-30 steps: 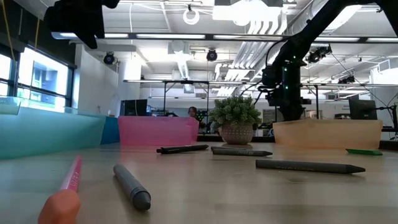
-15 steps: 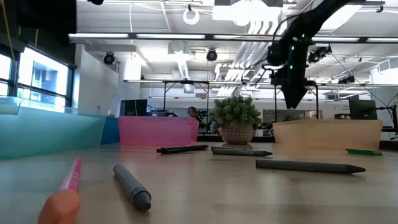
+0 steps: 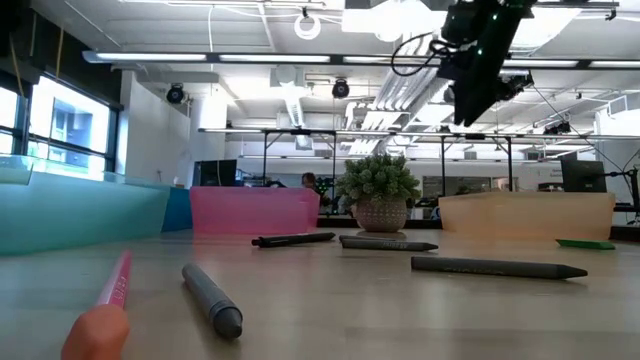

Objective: Sort crayons/erasers/pens/pencils in bins
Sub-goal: Put the yellow eraser into the pink bin

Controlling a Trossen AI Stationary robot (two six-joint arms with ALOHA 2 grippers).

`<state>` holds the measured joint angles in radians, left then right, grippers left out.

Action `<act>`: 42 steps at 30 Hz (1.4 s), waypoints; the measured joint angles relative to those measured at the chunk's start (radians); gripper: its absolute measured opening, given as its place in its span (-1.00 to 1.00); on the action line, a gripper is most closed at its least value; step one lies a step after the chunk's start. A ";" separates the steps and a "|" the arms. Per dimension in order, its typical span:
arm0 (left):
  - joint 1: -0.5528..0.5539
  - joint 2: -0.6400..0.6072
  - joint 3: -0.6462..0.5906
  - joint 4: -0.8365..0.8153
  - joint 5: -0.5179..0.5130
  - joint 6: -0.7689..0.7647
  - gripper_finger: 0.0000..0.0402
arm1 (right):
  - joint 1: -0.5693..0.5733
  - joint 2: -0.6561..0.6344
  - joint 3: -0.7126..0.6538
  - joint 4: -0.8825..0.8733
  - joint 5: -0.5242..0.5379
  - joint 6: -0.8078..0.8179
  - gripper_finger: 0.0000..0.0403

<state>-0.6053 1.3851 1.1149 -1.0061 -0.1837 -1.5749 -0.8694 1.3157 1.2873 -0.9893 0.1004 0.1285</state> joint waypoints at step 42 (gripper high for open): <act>-0.158 0.337 0.001 0.092 0.109 -0.300 -0.07 | 0.364 -0.036 0.000 -0.091 0.040 0.302 -0.36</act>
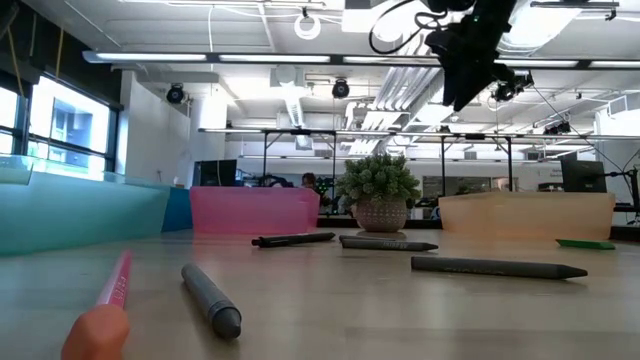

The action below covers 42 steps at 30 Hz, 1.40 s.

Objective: Sort crayons/erasers/pens/pencils in bins
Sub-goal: Put the yellow eraser into the pink bin

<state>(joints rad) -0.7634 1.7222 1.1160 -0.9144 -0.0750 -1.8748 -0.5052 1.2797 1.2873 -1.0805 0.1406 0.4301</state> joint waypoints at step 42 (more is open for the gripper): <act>0.006 0.118 -0.008 0.094 0.022 -0.016 -0.21 | 0.024 0.000 0.000 -0.008 0.007 0.015 -0.36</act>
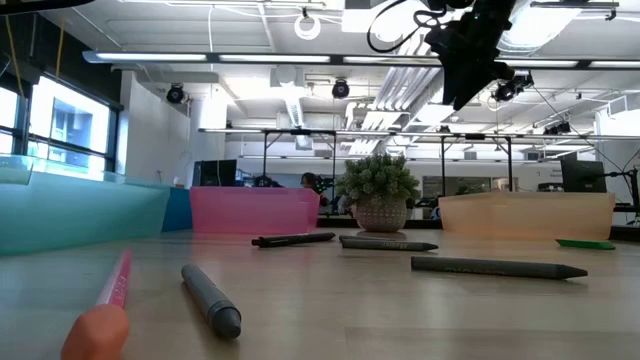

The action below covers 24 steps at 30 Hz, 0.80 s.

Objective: Sort crayons/erasers/pens/pencils in bins
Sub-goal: Put the yellow eraser into the pink bin

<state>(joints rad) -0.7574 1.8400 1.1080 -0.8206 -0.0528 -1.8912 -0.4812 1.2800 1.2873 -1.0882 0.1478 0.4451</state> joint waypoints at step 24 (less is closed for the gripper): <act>0.000 -0.004 0.000 0.019 0.001 0.035 -0.95 | 0.000 0.000 0.000 -0.040 0.001 0.000 -0.36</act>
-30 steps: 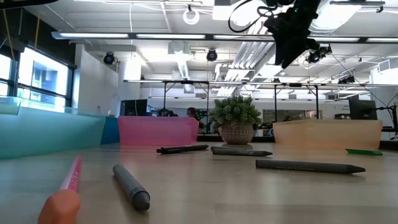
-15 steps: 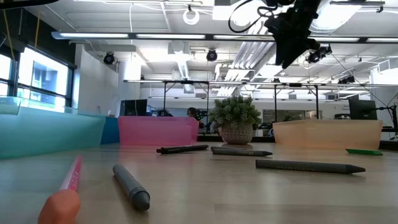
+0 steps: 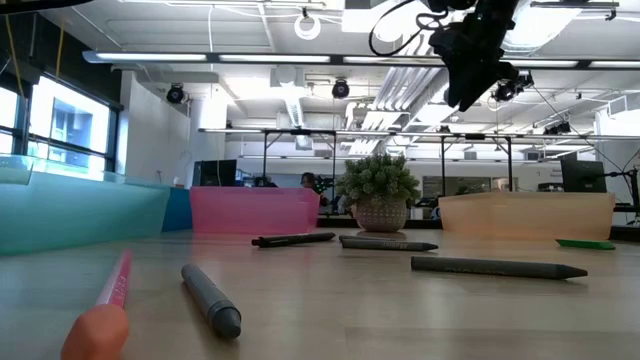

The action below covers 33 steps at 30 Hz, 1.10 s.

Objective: Sort crayons/erasers/pens/pencils in bins
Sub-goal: Put the yellow eraser into the pink bin

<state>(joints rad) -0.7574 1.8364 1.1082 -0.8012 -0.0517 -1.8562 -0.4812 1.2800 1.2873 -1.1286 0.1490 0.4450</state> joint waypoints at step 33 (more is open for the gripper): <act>0.096 -0.422 0.000 -0.036 -0.217 0.247 -1.00 | 0.000 0.001 0.000 0.003 0.084 -0.017 -0.36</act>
<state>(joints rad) -0.6612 1.4148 1.1080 -0.8369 -0.2685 -1.6088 -0.4815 1.2808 1.2873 -1.1253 0.2333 0.4282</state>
